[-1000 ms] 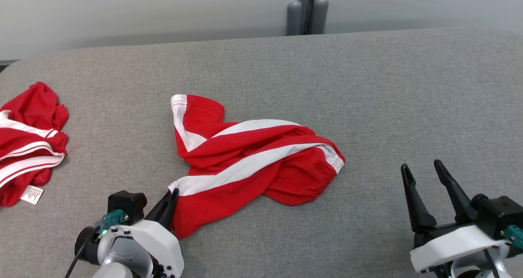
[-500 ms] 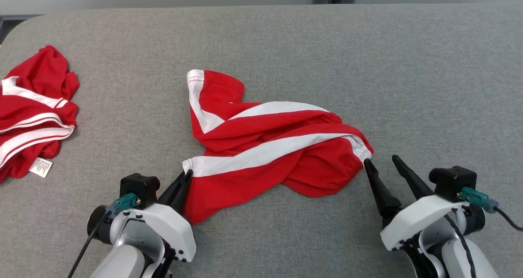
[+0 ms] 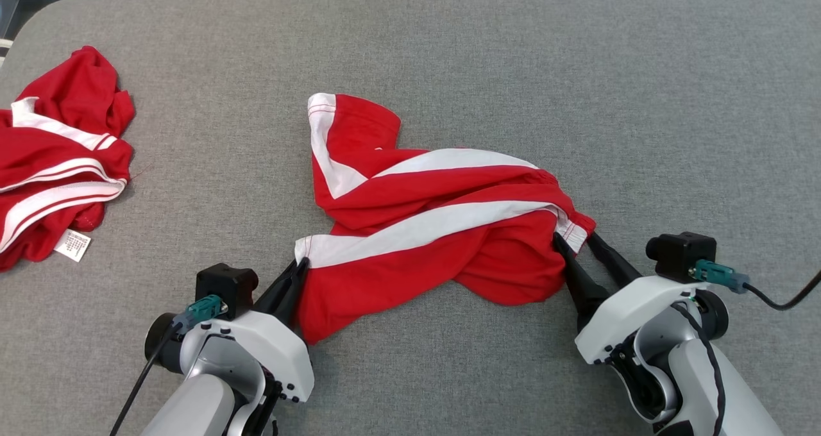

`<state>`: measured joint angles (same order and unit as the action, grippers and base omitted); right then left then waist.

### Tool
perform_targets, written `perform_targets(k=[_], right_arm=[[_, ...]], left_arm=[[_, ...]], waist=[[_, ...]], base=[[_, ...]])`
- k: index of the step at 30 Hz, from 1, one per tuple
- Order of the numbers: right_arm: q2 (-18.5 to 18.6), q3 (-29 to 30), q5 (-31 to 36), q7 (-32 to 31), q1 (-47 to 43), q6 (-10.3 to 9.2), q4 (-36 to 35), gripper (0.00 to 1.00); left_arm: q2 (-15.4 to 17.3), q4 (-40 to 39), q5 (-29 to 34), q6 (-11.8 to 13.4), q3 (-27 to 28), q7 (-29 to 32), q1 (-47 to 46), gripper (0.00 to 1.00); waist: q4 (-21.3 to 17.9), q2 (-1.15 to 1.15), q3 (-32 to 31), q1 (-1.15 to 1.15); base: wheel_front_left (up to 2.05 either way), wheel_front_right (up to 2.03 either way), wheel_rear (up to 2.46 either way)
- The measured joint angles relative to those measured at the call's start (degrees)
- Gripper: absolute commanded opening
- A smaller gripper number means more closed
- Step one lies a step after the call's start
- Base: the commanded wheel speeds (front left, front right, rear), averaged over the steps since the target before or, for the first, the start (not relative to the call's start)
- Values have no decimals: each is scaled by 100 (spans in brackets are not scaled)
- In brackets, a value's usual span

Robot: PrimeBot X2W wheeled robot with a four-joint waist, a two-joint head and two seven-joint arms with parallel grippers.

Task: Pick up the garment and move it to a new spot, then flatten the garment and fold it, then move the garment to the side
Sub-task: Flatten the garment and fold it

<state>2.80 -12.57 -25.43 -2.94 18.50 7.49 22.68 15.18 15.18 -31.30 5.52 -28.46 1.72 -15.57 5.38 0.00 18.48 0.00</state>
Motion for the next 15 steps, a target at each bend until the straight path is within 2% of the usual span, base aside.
perform_targets(k=[3,10,15], right_arm=[[9,-86,-33,7,112,-1,125,2],[64,-182,-88,235,172,0,197,0],[151,-148,-124,514,169,-1,24,0]], left_arm=[[-2,25,-4,-19,-11,-25,-23,0],[1,65,-18,-24,-11,-78,-51,0],[9,4,-15,-24,43,-338,-136,0]], waist=[[3,0,24,0],[-19,0,48,0],[-65,0,20,0]], base=[[0,0,0],[0,0,0],[0,0,0]])
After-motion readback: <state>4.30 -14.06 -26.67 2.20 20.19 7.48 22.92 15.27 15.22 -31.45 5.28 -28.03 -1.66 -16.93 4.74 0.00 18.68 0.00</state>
